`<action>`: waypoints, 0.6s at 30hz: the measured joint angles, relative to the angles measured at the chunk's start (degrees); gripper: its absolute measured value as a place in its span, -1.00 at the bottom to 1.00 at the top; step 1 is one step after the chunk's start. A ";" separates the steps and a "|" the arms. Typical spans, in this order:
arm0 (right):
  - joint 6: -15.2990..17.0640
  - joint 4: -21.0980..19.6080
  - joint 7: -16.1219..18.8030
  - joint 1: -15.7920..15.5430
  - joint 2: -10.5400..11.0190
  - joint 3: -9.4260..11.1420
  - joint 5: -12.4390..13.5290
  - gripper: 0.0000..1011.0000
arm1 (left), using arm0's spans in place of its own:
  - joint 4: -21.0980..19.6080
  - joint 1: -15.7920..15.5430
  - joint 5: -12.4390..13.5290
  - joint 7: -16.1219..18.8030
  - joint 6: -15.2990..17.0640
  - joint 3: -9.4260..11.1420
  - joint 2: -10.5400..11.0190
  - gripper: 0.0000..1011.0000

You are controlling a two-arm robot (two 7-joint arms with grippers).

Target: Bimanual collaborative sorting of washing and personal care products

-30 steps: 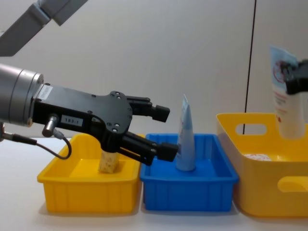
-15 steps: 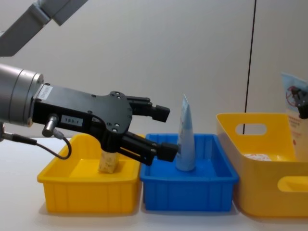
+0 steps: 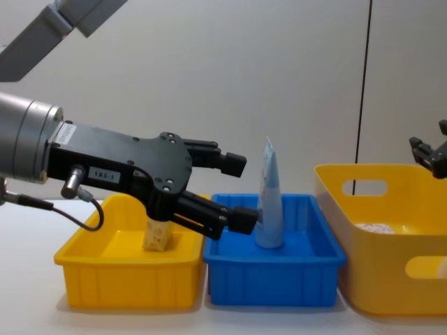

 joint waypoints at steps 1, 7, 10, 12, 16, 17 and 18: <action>-0.27 0.15 -0.08 0.02 -0.14 0.04 -0.05 -0.05 | 0.00 0.00 0.00 0.00 0.00 0.00 0.00 0.98; -1.39 0.49 -0.35 0.08 -0.82 0.24 -0.11 0.35 | 0.00 0.00 0.00 0.00 0.00 0.00 0.00 0.98; -1.99 0.49 -0.49 0.14 -1.25 0.44 -0.05 0.55 | 0.00 0.00 0.00 0.00 0.00 0.00 0.00 0.98; -2.31 0.48 -0.54 0.18 -1.46 0.56 0.00 0.71 | 0.00 0.00 0.00 0.00 0.00 0.00 0.00 0.98; -3.33 0.03 -0.64 0.39 -2.27 1.12 0.80 0.89 | 0.00 0.00 0.00 0.00 0.00 0.00 0.00 0.98; -3.57 -0.26 -0.64 0.48 -2.63 1.39 1.18 0.96 | 0.00 0.00 0.00 0.00 0.00 0.00 0.00 0.98; -3.57 -0.26 -0.64 0.48 -2.63 1.39 1.18 0.96 | 0.00 0.00 0.00 0.00 0.00 0.00 0.00 0.98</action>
